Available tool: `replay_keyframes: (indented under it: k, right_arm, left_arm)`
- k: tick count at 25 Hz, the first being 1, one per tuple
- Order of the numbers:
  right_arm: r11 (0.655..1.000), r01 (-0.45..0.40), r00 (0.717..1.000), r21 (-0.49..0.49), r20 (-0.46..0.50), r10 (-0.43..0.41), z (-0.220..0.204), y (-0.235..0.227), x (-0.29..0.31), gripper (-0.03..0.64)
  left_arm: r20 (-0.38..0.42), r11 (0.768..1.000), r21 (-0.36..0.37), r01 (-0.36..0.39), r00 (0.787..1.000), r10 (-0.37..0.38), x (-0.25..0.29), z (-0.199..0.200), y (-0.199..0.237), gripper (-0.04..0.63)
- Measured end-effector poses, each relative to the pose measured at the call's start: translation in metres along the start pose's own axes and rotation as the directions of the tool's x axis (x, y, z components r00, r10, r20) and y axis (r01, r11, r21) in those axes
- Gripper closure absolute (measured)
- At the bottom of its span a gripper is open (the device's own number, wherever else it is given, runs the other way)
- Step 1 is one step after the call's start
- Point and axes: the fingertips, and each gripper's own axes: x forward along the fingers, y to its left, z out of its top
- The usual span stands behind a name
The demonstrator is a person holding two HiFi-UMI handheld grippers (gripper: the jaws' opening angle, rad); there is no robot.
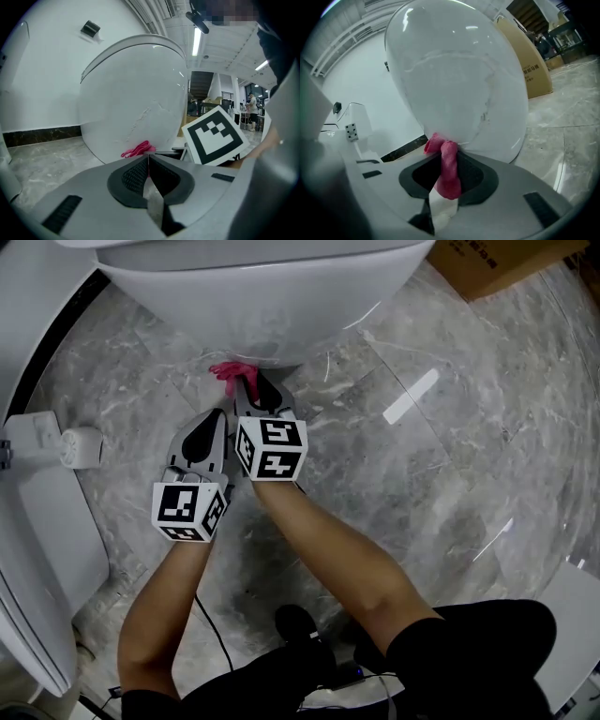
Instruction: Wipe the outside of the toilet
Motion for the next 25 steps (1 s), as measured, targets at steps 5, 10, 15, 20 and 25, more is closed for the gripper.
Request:
replay_keyframes:
  k: [5,10,15,20,25]
  right_arm:
    - [0.998,-0.013,0.999,-0.066,-0.038,0.01,-0.002,-0.007,0.0,0.499]
    - [0.997,-0.009,0.998,-0.07,-0.055,0.006,0.009,-0.054,-0.028,0.497]
    - [0.956,-0.096,0.992,-0.278,-0.108,0.068,0.031,-0.099,-0.036,0.498]
    - [0.941,-0.081,0.992,-0.328,-0.117,0.045,0.044,-0.123,-0.037,0.499]
    - [0.949,0.011,0.998,-0.314,-0.053,-0.029,0.076,-0.165,-0.026,0.503]
  left_arm:
    - [0.007,1.0,0.002,0.005,1.0,-0.005,0.006,0.004,0.004,0.581]
    - [0.005,0.999,-0.023,0.029,1.0,-0.029,0.022,0.004,-0.008,0.581]
    - [0.021,0.993,-0.019,0.112,0.993,-0.112,0.046,0.005,-0.048,0.581]
    - [0.023,0.982,-0.055,0.18,0.984,-0.179,0.079,0.006,-0.097,0.581]
    - [-0.004,0.979,-0.178,0.104,0.994,-0.107,0.112,0.009,-0.109,0.581]
